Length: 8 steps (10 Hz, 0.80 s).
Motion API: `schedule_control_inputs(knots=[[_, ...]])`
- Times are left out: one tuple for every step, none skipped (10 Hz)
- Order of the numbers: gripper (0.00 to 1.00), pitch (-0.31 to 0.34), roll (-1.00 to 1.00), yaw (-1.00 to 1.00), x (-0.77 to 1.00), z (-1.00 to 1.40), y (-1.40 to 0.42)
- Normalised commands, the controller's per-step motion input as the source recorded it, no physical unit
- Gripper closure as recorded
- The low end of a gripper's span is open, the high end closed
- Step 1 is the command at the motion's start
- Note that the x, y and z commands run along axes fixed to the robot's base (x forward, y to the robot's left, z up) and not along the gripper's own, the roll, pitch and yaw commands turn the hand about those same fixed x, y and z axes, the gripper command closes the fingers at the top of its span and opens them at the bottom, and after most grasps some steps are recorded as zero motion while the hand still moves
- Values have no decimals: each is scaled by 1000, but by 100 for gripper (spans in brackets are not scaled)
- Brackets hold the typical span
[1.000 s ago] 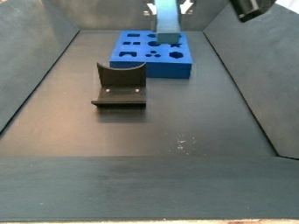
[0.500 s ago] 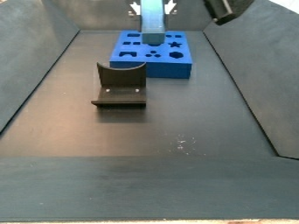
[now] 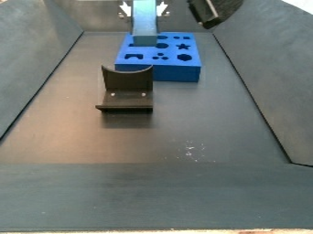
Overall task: Pick up the rectangle object. Move up. Place the rectangle object on the fixture. Regrasp the rectangle object. Move to above the board. Insert the rectangle object.
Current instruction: Place the rectangle object on the fixture.
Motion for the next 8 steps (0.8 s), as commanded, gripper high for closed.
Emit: schedule_control_inputs(knots=[[100,149,-252,-49,592,-11,33],[100,154,-250,-47,554,-13,32],[100,158,-245,-43,465,-12,30],[100,157,-243,-40,430,-13,29],[100,166,-246,-33,347,-16,25],[100,167,-245,-33,313,-13,25],[100,47,-1000,-88,192,-1000,71],[100,50,-1000,-91,178,-1000,72]])
